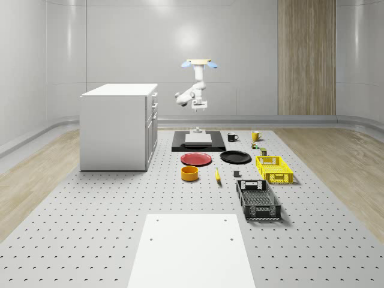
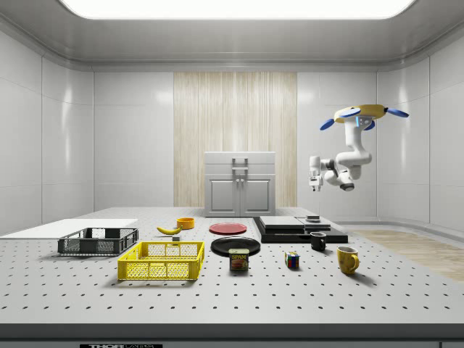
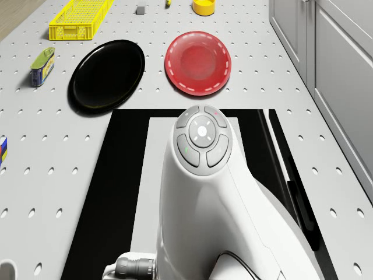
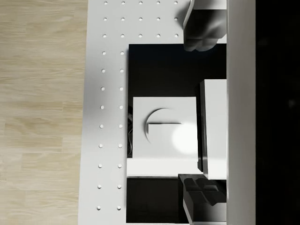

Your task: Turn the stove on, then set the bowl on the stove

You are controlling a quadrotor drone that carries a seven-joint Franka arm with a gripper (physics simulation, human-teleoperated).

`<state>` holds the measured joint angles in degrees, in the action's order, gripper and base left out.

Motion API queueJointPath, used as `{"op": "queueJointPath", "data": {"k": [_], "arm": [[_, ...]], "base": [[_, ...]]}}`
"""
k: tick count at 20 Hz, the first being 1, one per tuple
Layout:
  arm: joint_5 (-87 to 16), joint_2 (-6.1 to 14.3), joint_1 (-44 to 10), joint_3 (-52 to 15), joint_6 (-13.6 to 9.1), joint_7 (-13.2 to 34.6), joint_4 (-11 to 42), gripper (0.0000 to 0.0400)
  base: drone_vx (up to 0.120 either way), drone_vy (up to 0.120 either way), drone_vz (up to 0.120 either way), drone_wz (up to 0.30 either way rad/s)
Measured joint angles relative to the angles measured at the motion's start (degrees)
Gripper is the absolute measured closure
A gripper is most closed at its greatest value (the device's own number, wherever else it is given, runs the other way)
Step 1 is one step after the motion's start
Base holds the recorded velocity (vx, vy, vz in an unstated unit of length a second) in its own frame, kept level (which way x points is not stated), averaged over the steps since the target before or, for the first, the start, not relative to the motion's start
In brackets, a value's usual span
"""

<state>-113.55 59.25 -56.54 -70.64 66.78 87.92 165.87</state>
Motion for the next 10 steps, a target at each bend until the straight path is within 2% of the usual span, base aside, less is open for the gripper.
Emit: {"op": "queueJointPath", "data": {"k": [1,4,5,10], "arm": [[-0.07,0.39,-0.55,-0.29,-0.02,0.39,0.03,0.0000],[-0.03,1.50,-1.83,-1.01,0.19,1.31,0.06,0.0000],[0.04,1.85,-2.16,-1.20,0.33,1.56,0.05,0.0000],[0.60,3.52,-3.37,-2.02,1.29,2.54,-0.01,0.0000]], "base": [[0.000,0.000,-0.120,0.000],[0.000,-0.107,-0.120,0.000],[0.040,0.000,-0.120,0.000],[0.112,0.000,-0.120,0.000]]}}
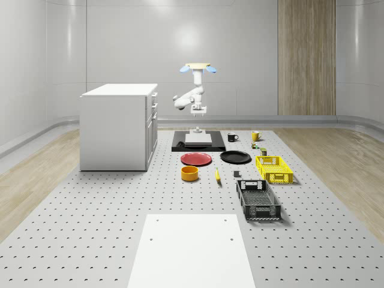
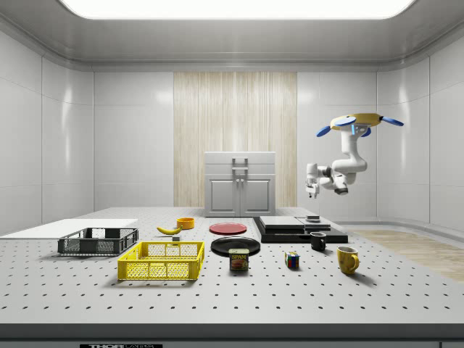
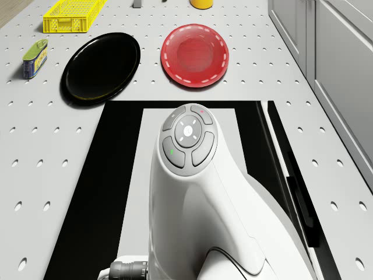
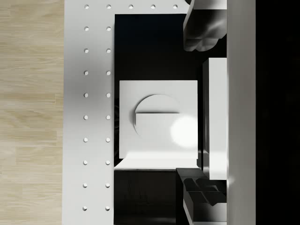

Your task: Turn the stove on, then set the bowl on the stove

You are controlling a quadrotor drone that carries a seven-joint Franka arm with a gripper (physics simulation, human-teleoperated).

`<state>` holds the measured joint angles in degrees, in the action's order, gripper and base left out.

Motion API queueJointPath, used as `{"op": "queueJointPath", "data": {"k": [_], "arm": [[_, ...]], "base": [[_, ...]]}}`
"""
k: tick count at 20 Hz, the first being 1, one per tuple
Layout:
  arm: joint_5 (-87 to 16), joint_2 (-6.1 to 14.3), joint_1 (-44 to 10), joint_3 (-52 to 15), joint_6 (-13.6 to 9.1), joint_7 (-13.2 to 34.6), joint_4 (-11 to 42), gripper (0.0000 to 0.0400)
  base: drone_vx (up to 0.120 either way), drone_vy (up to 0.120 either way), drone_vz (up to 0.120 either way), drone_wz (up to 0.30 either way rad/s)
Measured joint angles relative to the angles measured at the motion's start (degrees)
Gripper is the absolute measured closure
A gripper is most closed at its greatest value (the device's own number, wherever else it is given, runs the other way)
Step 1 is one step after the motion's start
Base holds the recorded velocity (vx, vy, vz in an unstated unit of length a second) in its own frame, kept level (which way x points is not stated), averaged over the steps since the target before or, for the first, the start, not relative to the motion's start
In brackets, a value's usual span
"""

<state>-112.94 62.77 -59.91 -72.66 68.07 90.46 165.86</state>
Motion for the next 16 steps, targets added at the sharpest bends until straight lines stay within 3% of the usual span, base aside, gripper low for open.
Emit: {"op": "queueJointPath", "data": {"k": [16], "arm": [[2.39,4.77,-2.04,-1.73,4.02,1.84,-0.32,0.0000]], "base": [[0.000,0.000,-0.120,0.000]]}}
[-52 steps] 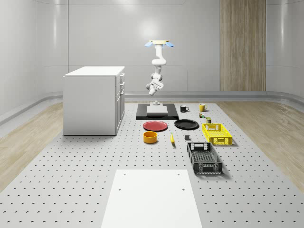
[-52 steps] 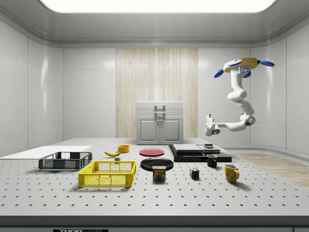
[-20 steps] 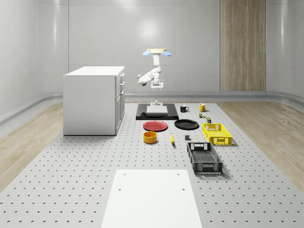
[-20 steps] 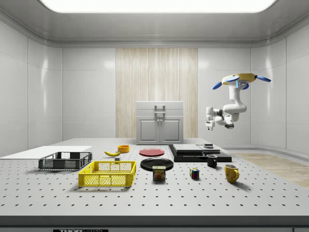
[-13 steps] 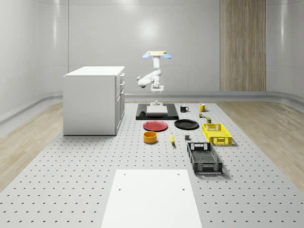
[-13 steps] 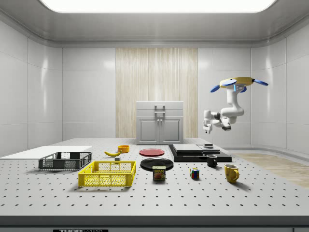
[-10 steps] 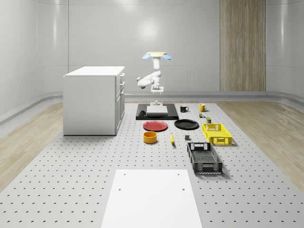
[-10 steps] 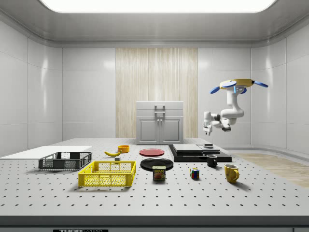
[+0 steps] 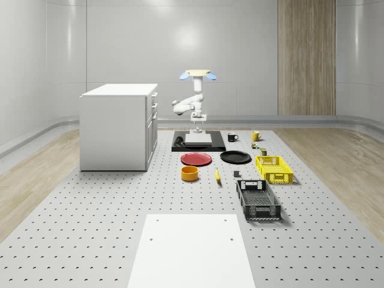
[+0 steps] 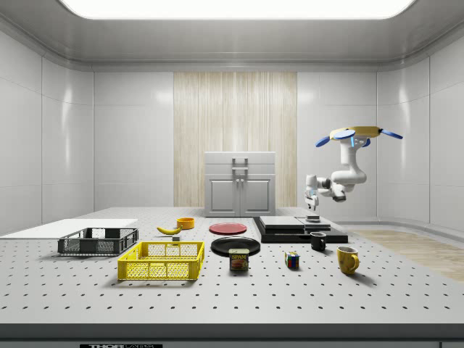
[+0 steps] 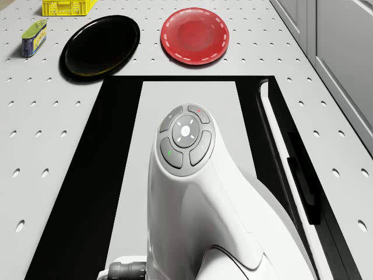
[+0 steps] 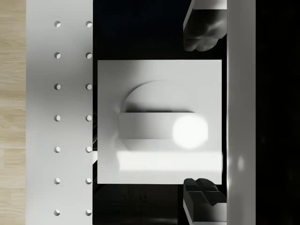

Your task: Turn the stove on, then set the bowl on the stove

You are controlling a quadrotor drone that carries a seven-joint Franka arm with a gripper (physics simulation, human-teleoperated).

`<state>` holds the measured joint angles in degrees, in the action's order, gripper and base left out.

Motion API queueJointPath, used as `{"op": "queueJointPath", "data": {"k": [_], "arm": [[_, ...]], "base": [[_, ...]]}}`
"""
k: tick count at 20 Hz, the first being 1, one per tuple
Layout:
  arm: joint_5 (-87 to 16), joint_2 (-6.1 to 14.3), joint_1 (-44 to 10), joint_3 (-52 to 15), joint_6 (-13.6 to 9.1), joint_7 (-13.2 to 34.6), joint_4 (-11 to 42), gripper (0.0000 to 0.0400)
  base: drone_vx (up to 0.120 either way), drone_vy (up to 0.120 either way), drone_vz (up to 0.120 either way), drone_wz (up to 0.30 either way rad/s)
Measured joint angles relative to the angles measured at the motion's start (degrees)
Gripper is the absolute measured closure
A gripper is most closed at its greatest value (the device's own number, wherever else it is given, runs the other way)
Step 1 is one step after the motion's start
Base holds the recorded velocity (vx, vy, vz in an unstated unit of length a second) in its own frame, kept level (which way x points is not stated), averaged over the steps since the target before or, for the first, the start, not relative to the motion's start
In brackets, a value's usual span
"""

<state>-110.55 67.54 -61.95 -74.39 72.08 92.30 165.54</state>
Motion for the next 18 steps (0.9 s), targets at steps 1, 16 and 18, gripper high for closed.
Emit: {"op": "queueJointPath", "data": {"k": [1,16,18], "arm": [[0.14,0.28,-0.09,-0.09,0.25,0.09,-0.02,0.0000],[-1.81,5.09,-0.35,3.08,5.98,0.11,-0.92,0.0000],[-2.28,5.70,-0.17,3.72,6.80,-0.15,-1.11,0.0000]], "base": [[0.000,0.000,-0.120,0.000],[0.000,0.000,-0.011,0.000],[0.000,0.000,0.000,0.000]]}}
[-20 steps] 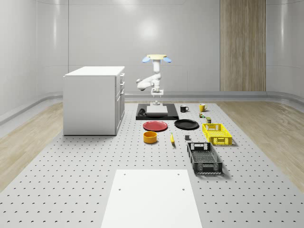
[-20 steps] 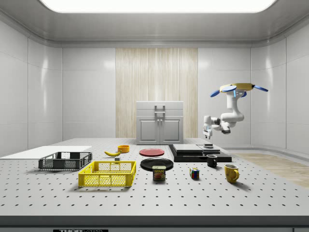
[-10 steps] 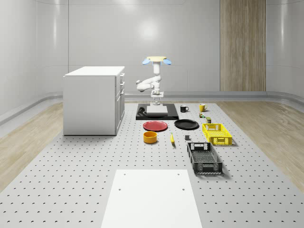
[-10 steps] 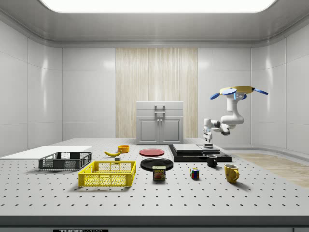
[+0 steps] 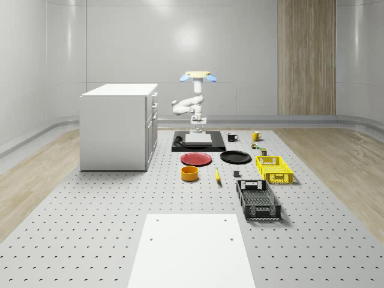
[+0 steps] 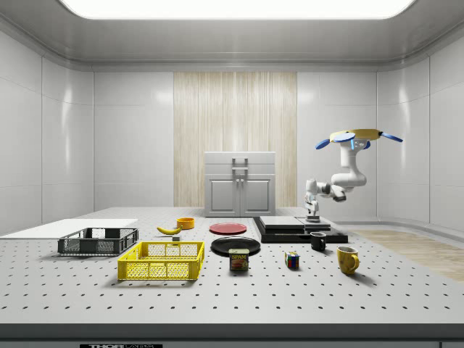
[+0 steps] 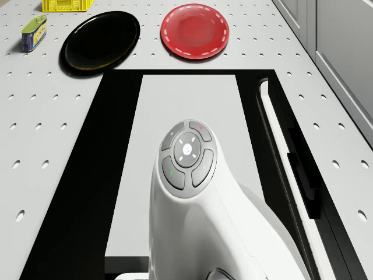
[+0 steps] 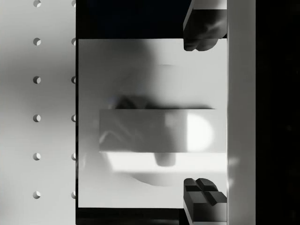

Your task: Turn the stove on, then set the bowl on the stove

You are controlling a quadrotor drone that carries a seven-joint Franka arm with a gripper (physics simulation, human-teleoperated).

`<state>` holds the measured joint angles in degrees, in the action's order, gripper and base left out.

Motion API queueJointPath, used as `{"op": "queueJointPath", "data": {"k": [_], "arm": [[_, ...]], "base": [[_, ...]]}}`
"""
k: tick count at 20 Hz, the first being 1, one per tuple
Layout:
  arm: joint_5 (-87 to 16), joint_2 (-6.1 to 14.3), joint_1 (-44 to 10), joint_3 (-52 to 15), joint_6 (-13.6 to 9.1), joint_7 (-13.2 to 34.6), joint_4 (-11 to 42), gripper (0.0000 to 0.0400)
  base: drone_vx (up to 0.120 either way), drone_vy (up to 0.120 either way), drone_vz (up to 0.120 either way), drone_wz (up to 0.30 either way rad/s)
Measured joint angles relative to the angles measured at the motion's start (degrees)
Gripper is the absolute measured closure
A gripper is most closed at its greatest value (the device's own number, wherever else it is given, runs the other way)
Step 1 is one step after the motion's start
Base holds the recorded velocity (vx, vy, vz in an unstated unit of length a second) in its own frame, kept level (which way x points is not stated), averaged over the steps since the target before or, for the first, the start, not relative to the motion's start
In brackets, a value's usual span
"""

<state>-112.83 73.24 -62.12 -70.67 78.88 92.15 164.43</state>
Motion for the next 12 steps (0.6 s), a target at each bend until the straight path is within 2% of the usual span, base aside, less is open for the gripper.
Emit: {"op": "queueJointPath", "data": {"k": [4,12], "arm": [[-1.32,1.00,-0.22,1.55,1.67,-0.29,-0.79,0.0000],[-1.47,1.02,-4.30,1.13,3.18,0.14,-4.69,0.0000]], "base": [[0.000,0.000,0.000,0.000],[0.000,0.000,0.000,0.000]]}}
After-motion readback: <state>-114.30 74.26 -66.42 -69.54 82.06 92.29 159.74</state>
